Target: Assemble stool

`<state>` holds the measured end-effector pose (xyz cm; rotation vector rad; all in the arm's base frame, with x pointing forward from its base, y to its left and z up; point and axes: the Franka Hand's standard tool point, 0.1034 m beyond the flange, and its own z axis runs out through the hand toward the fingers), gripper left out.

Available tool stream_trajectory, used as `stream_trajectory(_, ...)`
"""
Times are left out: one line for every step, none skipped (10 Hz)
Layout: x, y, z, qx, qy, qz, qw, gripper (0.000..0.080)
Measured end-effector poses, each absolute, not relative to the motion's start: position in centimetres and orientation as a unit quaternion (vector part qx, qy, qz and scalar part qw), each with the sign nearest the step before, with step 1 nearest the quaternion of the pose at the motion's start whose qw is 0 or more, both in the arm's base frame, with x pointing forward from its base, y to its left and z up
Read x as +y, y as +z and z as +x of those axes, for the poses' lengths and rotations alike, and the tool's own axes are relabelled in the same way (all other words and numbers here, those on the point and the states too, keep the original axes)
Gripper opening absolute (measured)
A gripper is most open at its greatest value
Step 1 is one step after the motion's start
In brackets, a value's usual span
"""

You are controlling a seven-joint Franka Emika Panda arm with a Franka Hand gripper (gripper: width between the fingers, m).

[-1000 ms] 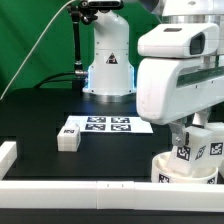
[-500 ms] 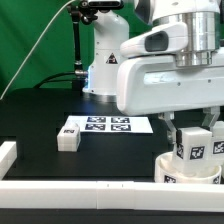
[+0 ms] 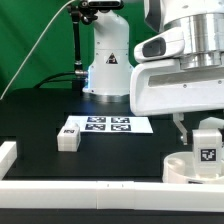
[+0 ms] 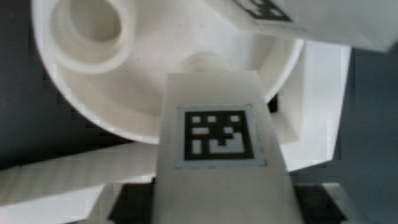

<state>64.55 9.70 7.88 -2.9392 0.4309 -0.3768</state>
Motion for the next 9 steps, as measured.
stream_trajectory(10.23,7.83,64.46,0.197,-0.120,-0.969,0.083,0.0342)
stream_trajectory(10.46,7.81,64.42,0.230,-0.118,-0.962,0.086,0.0342)
stream_trajectory(10.44,7.83,64.44,0.259,-0.116,-0.955,0.091,0.0342)
stream_trajectory(10.46,7.82,64.42,0.290,-0.112,-0.946,0.096,0.0342)
stream_trajectory(10.48,7.82,64.41,0.308,-0.110,-0.940,0.099,0.0343)
stream_trajectory(10.66,7.81,64.37,0.361,-0.104,-0.921,0.107,0.0343)
stream_trajectory(10.87,7.75,64.31,0.398,-0.100,-0.905,0.109,0.0343)
stream_trajectory(11.00,7.68,64.25,0.431,-0.098,-0.891,0.108,0.0343)
stream_trajectory(11.03,7.67,64.21,0.470,-0.094,-0.871,0.109,0.0343)
